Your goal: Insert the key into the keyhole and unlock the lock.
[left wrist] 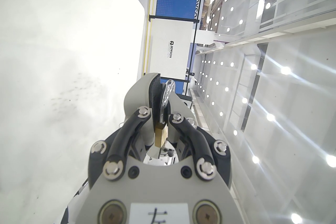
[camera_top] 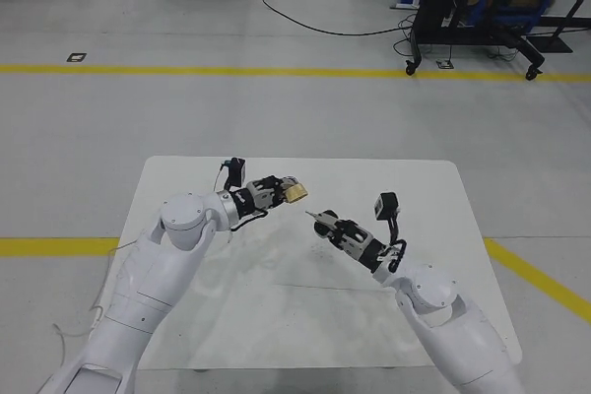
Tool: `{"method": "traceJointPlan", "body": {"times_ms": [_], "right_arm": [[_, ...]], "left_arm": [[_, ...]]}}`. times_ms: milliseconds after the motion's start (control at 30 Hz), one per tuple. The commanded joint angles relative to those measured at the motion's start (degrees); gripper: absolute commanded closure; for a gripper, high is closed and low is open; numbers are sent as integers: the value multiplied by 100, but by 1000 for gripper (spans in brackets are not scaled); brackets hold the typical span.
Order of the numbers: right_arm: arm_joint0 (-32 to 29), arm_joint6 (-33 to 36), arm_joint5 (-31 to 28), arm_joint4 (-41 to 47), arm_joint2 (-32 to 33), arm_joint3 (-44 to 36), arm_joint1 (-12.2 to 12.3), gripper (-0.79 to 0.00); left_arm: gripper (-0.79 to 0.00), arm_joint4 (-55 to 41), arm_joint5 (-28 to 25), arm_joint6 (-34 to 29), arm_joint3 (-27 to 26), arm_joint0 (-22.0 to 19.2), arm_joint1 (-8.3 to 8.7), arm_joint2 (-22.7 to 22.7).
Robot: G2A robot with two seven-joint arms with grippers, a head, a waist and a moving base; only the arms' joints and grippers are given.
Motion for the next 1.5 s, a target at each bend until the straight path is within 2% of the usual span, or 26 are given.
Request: {"method": "traceJointPlan", "body": {"times_ms": [0, 200, 367, 900, 1467], "right_arm": [[-77, -497, -69, -175, -123, -67, -33, 0], [-151, -1546, -264, -266, -456, -168, -159, 0], [-80, -1892, -170, -392, -685, -141, -237, 0], [-27, -2038, -120, -115, -666, -2, -350, 0], [-13, -2164, -110, -294, -728, 42, -447, 0]], "left_arm": [[0, 59, -23, 73, -23, 9, -6, 23], [0, 142, -39, 182, -80, 45, -29, 96], [0, 155, -128, 165, -86, 40, -46, 127], [0, 299, -263, 205, -88, 61, -70, 126], [0, 435, -227, 47, -22, 16, -93, 175]]}}
